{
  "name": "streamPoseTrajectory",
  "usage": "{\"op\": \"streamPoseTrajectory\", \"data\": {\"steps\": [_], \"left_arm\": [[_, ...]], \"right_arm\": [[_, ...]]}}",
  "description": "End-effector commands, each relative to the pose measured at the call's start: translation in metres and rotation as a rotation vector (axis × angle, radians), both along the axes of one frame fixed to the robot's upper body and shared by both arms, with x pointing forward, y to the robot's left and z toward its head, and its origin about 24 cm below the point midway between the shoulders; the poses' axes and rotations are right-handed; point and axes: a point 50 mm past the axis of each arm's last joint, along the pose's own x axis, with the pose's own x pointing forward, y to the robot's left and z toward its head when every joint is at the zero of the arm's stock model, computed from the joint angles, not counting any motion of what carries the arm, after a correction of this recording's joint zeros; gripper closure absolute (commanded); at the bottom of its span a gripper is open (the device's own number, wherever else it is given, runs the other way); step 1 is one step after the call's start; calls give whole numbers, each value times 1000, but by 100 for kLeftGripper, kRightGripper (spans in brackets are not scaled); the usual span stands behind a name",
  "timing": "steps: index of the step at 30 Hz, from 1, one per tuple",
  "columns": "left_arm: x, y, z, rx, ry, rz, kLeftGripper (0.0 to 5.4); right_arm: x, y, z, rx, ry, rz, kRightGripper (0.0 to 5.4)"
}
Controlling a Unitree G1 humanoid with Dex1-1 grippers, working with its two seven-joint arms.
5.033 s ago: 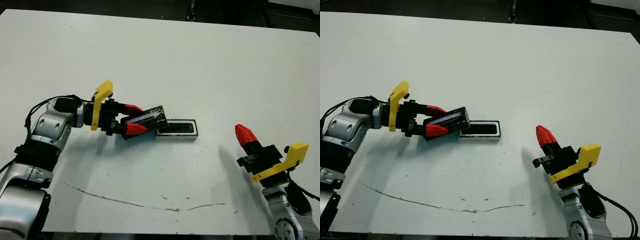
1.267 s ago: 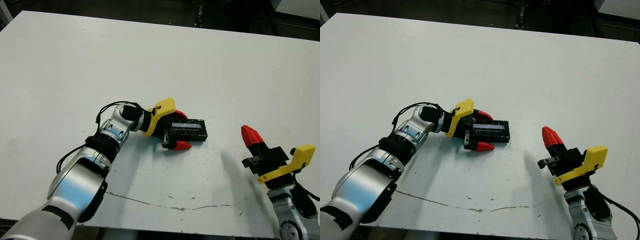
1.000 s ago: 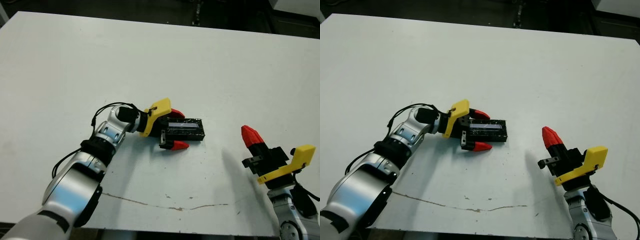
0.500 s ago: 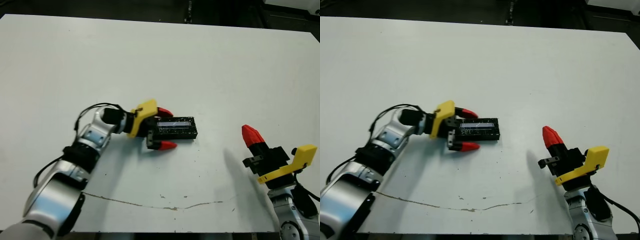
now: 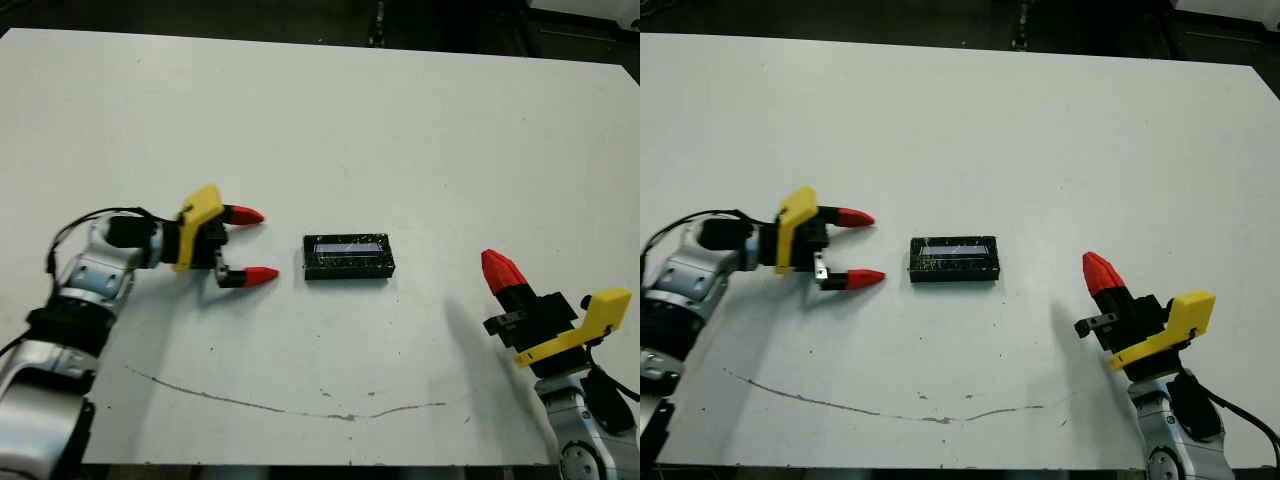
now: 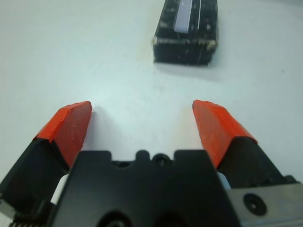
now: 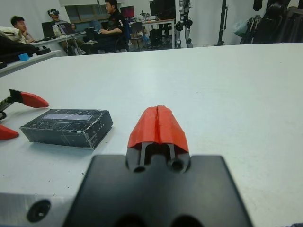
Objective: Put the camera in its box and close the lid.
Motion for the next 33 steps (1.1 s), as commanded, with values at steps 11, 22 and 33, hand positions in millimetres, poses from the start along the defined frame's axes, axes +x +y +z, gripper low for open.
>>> {"op": "streamPoseTrajectory", "data": {"steps": [11,22,33], "left_arm": [[-3,6,50,-203,-49,64,86],[-31,-111,61,-613,-175,334,243],[-30,-160,36,-500,-8,433,413]], "right_arm": [[0,-3,-1,-12,0,-2,540],[-2,-4,-2,-20,3,-31,540],[-2,-3,-2,-15,1,-38,540]]}}
